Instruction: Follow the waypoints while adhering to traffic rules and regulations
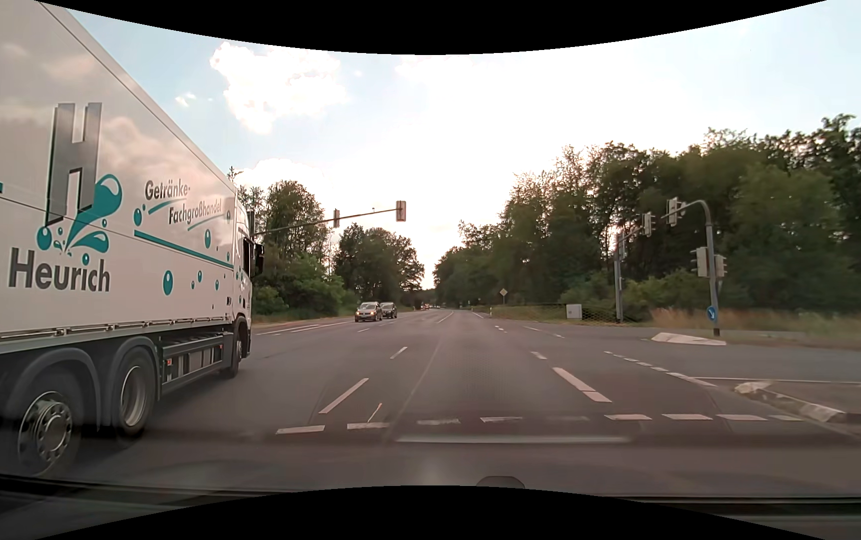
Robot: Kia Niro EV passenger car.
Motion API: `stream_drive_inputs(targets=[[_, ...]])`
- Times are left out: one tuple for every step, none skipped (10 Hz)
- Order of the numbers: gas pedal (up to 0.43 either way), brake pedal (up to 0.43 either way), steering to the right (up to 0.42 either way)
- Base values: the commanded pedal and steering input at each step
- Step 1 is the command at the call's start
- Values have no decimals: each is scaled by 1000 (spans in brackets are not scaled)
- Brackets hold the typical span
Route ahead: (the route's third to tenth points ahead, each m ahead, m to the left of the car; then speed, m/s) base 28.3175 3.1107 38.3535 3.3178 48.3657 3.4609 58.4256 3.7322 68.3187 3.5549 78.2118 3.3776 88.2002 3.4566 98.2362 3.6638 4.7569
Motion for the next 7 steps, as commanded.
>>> stream_drive_inputs(targets=[[370,0,-6],[370,0,-6],[370,0,-6],[370,0,-6],[370,0,-6],[370,0,-6],[370,0,-6]])
